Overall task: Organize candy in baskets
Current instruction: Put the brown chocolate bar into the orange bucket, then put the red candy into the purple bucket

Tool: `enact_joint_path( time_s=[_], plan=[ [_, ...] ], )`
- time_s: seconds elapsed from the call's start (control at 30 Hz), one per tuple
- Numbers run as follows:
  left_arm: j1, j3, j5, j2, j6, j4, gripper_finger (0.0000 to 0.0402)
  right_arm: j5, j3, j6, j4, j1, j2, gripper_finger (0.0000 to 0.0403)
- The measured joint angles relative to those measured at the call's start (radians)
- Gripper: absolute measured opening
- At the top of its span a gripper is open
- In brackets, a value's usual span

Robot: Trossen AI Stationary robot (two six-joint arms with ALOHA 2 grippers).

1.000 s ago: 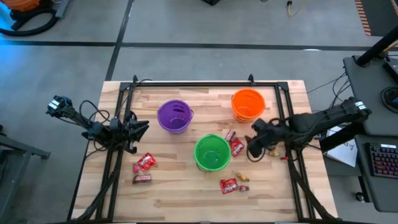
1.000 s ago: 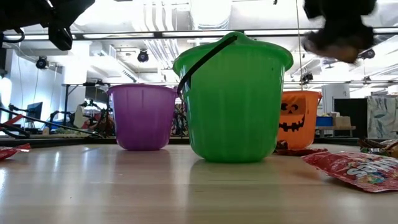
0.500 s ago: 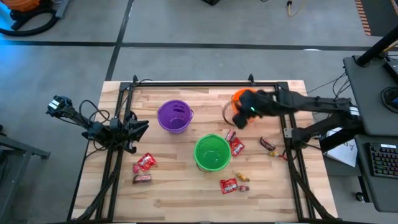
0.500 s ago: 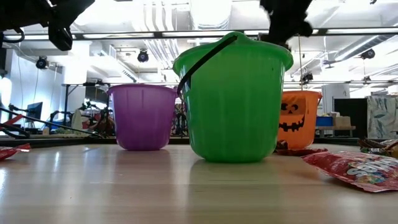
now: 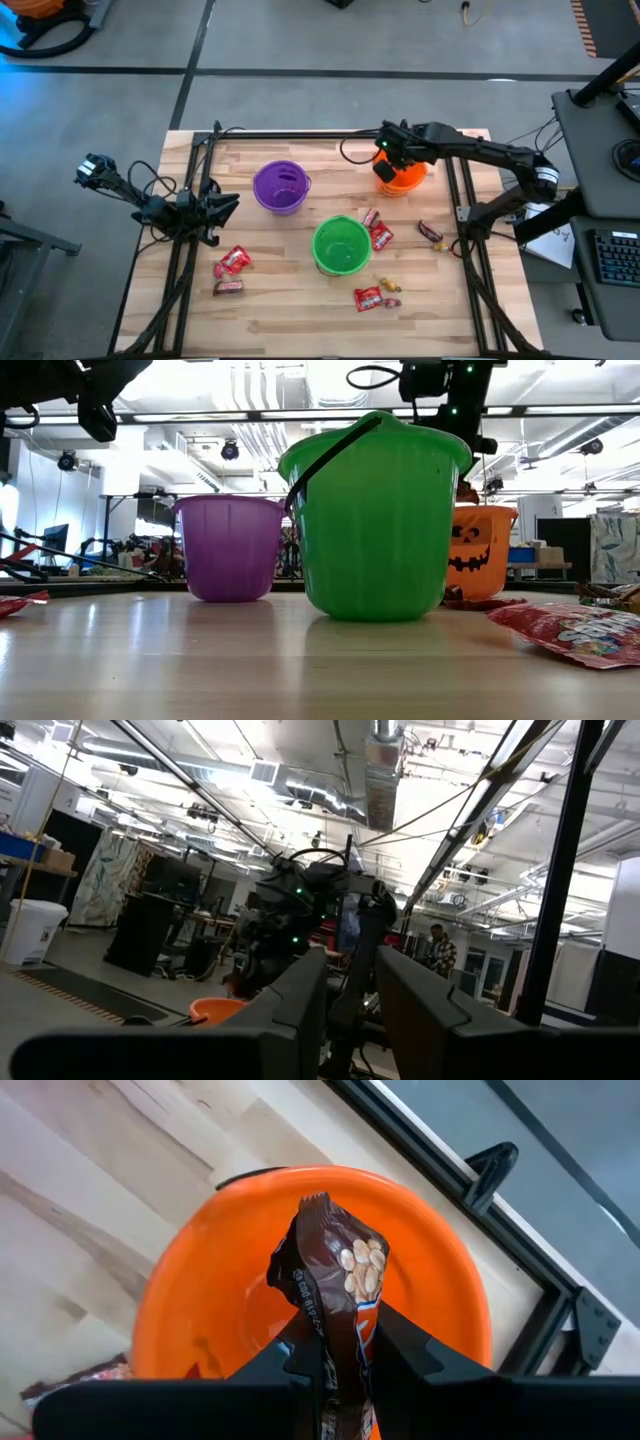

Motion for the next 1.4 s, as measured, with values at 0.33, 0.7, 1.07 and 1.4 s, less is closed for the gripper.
enact_joint_path(
  time_s=[0.33,0.7,1.07,1.4],
  plan=[
    [0.000,0.000,0.000,0.000,0.000,-0.001,0.0077,0.000,-0.001,-0.007,-0.005,-0.003,-0.011,0.0080],
    [0.000,0.000,0.000,0.000,0.000,-0.002,0.0077,0.000,-0.001,-0.007,-0.005,-0.003,-0.009,0.0084],
    [0.000,0.000,0.001,0.028,-0.056,-0.008,0.0077,-0.005,-0.001,0.015,-0.015,0.027,-0.093,0.0084],
    [0.000,0.003,0.001,0.109,-0.170,-0.008,0.0077,-0.089,-0.002,0.099,-0.082,0.163,-0.197,0.0073]
  ],
)
